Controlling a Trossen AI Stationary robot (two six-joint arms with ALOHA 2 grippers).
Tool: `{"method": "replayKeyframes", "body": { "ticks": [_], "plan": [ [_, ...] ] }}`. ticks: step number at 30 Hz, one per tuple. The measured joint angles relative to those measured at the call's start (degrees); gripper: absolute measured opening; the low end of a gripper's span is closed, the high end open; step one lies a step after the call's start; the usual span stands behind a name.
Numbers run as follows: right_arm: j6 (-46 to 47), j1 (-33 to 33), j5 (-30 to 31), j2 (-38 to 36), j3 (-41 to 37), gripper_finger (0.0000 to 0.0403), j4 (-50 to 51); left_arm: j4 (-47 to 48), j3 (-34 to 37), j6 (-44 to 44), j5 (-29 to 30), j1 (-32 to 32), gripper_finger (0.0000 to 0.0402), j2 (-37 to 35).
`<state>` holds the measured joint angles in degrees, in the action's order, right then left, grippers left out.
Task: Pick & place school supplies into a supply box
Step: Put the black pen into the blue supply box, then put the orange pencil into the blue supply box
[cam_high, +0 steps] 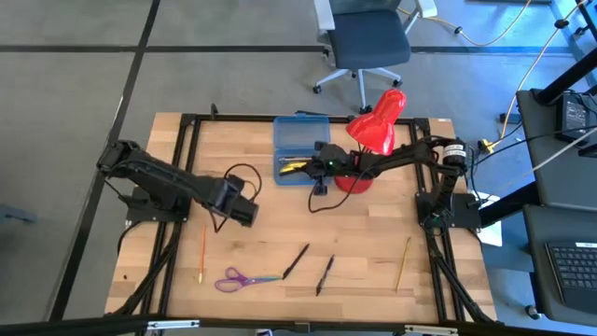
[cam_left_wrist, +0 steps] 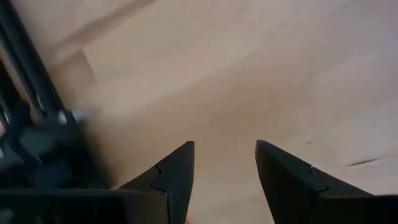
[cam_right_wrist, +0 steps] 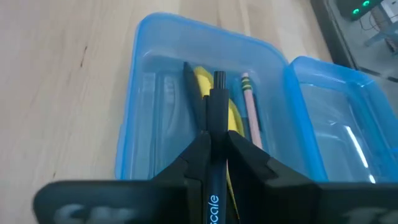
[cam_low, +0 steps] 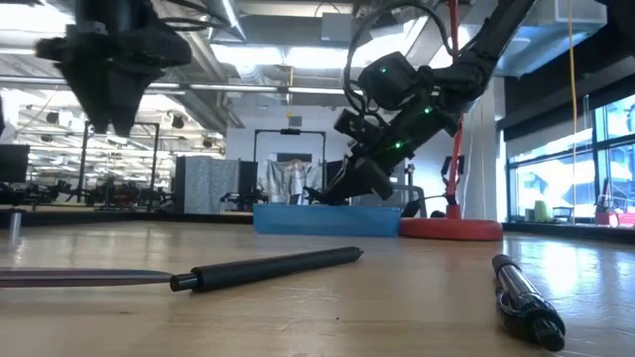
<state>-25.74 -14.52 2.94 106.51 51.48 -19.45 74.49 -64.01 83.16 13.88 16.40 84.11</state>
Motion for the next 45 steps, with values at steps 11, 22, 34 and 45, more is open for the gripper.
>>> {"method": "replayKeyframes", "body": {
  "ticks": [11, 22, 34, 45],
  "plan": [
    [0.26, 0.02, -0.02, 0.17, 0.00, 0.0052, 0.53, 0.68, 0.00, 24.37, -10.54, 10.54, 0.0147, 6.44],
    [3.43, 0.02, -0.04, 0.17, 0.00, 0.0104, 1.15, -8.49, 0.00, 42.72, -24.47, 21.17, 0.0147, 12.78],
    [3.43, 0.04, -0.04, 0.17, 0.00, 0.0142, 0.34, -19.87, 0.00, 52.83, -34.80, 28.79, 0.0143, 20.95],
    [3.43, 0.04, -0.04, 0.17, 0.00, 0.0142, 0.38, -13.66, 0.02, 53.68, -35.28, 32.58, 0.0139, 23.74]
  ]
}}
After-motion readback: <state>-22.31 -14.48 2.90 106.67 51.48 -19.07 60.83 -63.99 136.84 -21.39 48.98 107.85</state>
